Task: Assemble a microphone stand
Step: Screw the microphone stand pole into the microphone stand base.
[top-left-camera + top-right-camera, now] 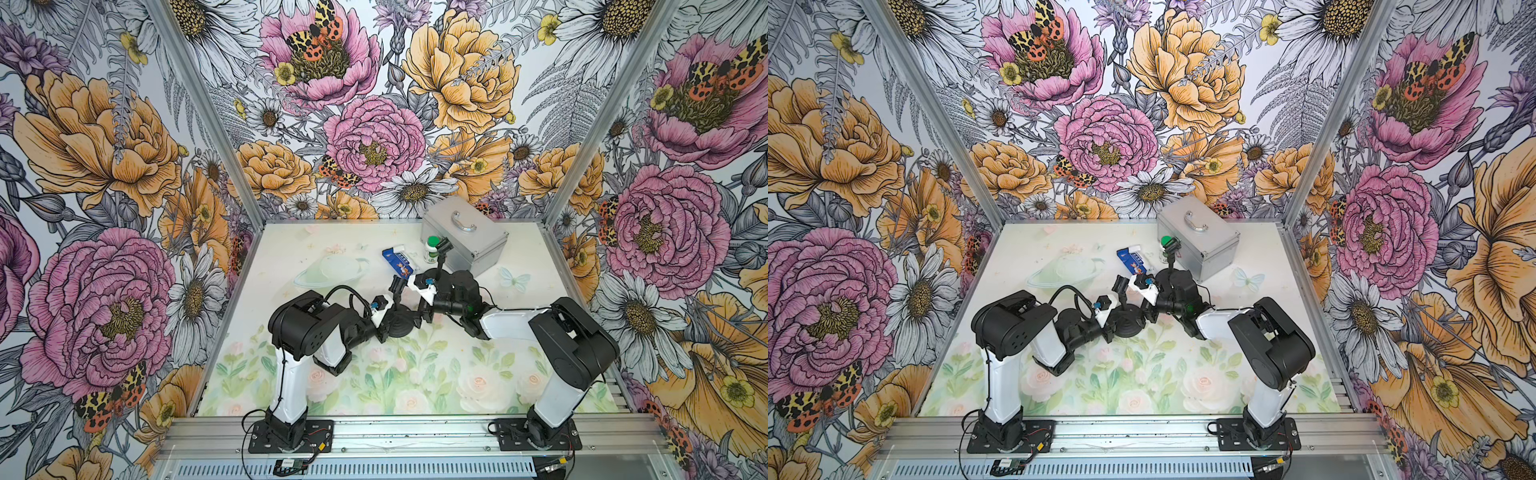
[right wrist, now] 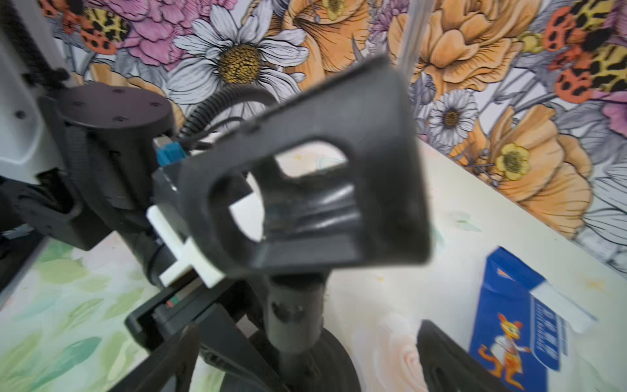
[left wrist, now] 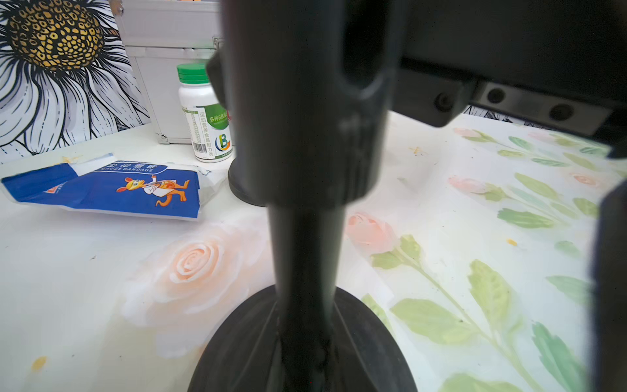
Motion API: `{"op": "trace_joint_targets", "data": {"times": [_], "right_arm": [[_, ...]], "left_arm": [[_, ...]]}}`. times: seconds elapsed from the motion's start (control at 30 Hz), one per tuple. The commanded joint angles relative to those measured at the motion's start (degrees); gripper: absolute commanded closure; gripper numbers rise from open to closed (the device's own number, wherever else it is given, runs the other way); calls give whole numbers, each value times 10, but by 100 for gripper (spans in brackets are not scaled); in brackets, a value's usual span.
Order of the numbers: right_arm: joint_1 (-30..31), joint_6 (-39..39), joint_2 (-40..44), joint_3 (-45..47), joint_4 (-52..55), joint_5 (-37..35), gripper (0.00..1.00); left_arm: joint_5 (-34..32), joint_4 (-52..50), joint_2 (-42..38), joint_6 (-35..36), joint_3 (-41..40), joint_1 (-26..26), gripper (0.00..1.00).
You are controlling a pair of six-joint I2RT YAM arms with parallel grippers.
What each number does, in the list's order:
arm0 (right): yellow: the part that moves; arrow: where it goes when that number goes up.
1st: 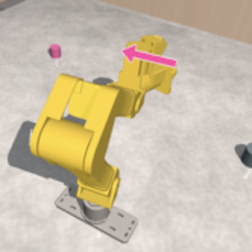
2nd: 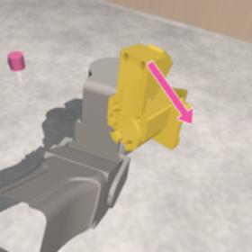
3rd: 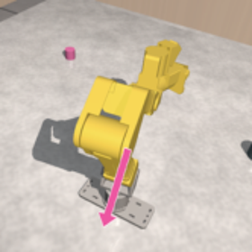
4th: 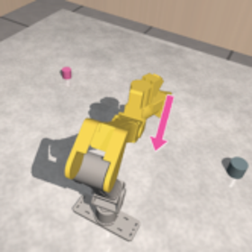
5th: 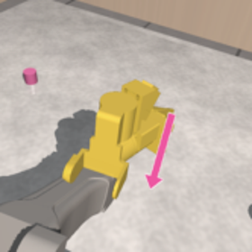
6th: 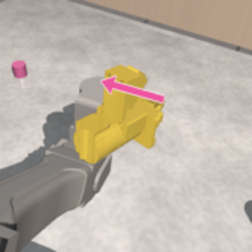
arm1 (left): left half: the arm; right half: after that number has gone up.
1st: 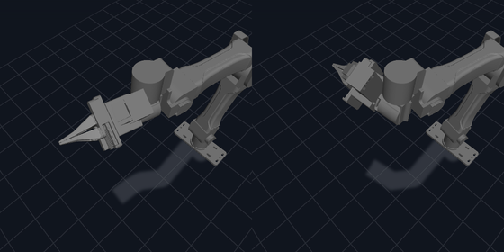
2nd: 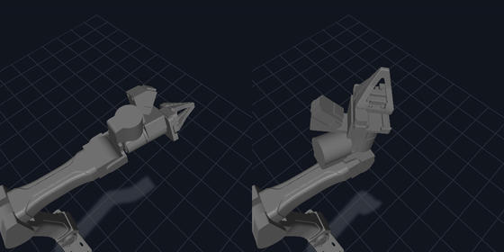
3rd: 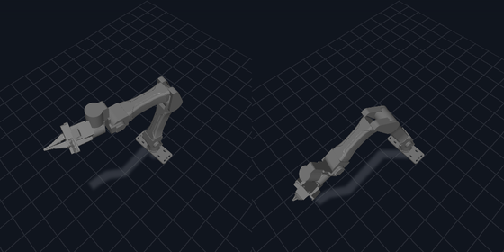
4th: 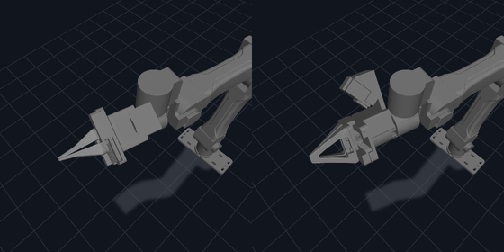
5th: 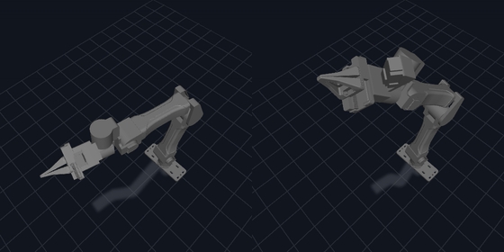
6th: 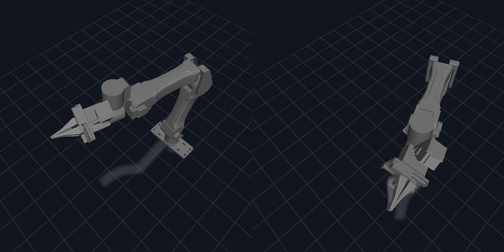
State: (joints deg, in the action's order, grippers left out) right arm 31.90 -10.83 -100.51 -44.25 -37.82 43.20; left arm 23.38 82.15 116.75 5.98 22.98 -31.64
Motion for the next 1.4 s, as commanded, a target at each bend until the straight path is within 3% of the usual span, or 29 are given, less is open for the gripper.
{"op": "trace_joint_targets", "data": {"times": [0.0,0.23,0.3,0.37,0.47,0.53,0.63,0.77,0.87,1.07,1.13,1.2,1.3,1.37], "right_arm": [[-4,-31,-27,-35,56,122,0],[-6,-27,-57,-120,159,155,8],[-6,-2,-62,-129,165,140,10],[-4,22,-55,-123,151,109,0],[-5,37,-35,-102,138,50,0],[-6,65,-23,-74,81,11,0],[-27,213,-32,-6,-124,-38,0],[-47,332,-63,0,-228,32,0],[-27,293,-31,43,-228,-28,0],[41,124,165,110,-23,-283,0],[40,145,216,119,13,-345,0],[39,214,294,141,33,-470,0],[34,204,366,158,68,-490,0],[32,157,383,160,85,-434,0]], "left_arm": [[9,-13,13,3,0,-3,80],[11,-12,15,3,1,-2,80],[11,-13,15,3,1,-3,80],[11,-12,15,3,1,-3,80],[11,-13,15,4,1,-3,80],[11,-12,15,3,2,-3,80],[11,-13,15,4,1,-3,80],[11,-12,14,4,0,-2,80],[11,-13,13,4,0,-3,80],[12,-12,14,4,0,-4,80],[12,-12,13,5,0,-3,80],[12,-13,11,5,-1,-4,80],[10,-12,9,7,-3,-5,80],[9,-12,10,7,-2,-4,80]]}}
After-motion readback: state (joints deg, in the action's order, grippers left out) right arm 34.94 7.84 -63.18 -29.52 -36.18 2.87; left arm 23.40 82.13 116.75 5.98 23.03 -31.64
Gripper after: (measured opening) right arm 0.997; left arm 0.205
